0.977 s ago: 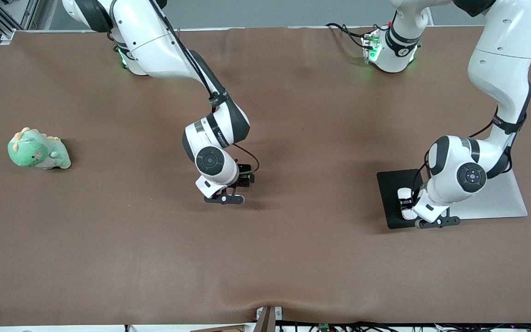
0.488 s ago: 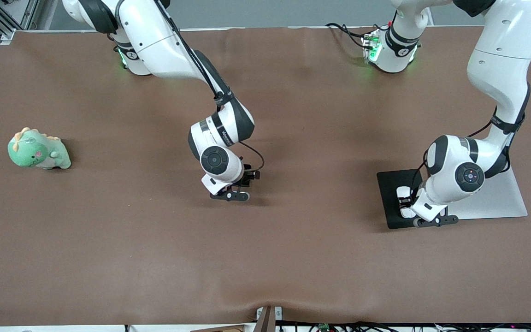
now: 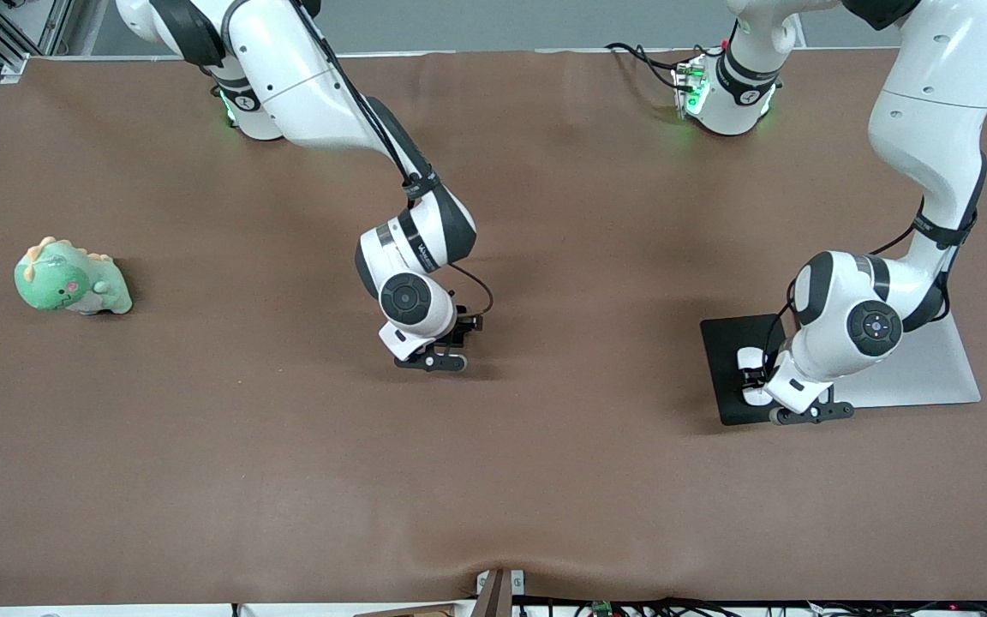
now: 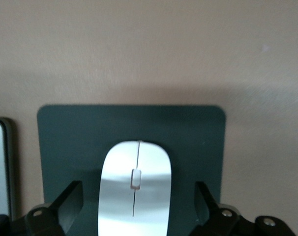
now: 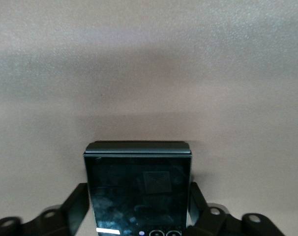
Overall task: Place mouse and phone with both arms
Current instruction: 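Lower the mouse onto the pad and open the left gripper, then carry the phone toward the toy while the left gripper returns to rest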
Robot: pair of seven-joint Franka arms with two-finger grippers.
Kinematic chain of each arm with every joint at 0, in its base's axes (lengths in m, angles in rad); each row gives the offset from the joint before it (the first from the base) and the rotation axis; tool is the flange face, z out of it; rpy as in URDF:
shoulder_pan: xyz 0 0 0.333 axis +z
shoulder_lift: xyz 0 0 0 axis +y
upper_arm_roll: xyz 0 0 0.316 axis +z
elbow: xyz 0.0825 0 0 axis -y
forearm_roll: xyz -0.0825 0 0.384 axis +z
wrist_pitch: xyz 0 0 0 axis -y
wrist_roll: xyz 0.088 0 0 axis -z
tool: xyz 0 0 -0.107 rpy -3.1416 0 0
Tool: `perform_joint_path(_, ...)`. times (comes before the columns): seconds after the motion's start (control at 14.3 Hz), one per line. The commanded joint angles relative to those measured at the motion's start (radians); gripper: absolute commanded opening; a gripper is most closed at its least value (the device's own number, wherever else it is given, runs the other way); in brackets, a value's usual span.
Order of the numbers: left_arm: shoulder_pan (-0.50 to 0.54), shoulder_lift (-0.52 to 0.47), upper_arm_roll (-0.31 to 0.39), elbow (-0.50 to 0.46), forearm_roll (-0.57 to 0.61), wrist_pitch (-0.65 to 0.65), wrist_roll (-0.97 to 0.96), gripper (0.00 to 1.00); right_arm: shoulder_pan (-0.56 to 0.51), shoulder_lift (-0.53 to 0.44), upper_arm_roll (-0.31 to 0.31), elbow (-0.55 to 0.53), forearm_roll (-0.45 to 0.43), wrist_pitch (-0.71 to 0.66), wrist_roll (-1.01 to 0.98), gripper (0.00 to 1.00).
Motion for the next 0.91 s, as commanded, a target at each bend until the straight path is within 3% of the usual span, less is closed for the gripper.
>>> perform_joint_path(0.0,0.0,-0.087,-0.003,-0.009,0.017,-0.027,0.003,1.0,0.003,0.003,-0.01,0.013,0.013,-0.004,0.006,0.11)
perform_joint_path(0.07,0.002,-0.113,-0.003,-0.002,0.017,-0.043,0.003,1.0,-0.003,-0.001,-0.011,0.017,0.017,-0.006,0.004,0.0)
perform_joint_path(0.49,0.01,-0.233,-0.004,0.149,0.003,-0.294,0.008,1.0,-0.06,-0.044,-0.024,0.024,0.01,-0.061,0.029,0.0)
perform_joint_path(0.84,0.011,-0.347,-0.008,0.228,-0.002,-0.49,0.011,1.0,-0.064,-0.087,-0.143,0.014,-0.003,-0.203,-0.04,0.0)
